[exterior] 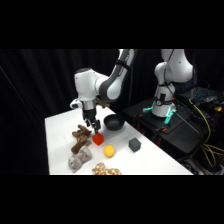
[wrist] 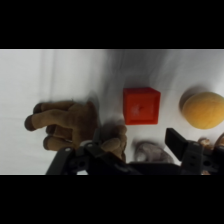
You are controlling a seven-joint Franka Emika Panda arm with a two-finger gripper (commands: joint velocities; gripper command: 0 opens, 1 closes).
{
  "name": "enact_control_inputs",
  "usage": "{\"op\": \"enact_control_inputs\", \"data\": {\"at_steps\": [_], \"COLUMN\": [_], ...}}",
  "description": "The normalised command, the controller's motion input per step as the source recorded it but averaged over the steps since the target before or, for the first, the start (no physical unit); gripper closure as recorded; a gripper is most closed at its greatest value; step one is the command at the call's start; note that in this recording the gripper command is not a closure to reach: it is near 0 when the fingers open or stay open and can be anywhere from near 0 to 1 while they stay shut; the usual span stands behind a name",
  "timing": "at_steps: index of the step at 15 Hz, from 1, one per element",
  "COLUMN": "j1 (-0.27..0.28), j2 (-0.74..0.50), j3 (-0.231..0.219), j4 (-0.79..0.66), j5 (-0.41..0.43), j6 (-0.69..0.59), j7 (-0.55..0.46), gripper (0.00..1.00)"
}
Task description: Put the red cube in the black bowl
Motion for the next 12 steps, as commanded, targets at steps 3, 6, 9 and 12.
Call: {"op": "enact_control_inputs", "data": {"at_steps": [3,6,9,12], "j1": [-0.122,-0.128,-0.142,-0.132], "j2": [0.19,0.16,0.16,0.16], "j3": [0.139,0.124,0.118,0.128], "j4": [0.13,0.11,0.11,0.13], "j5": [0.087,0.092,0.117,0.131], "j6": [0.11,0.09,0.08,0.1], "j7": [-0.17,-0.17,-0.17,-0.16], "gripper": [0.0,0.0,0.0,0.0]}}
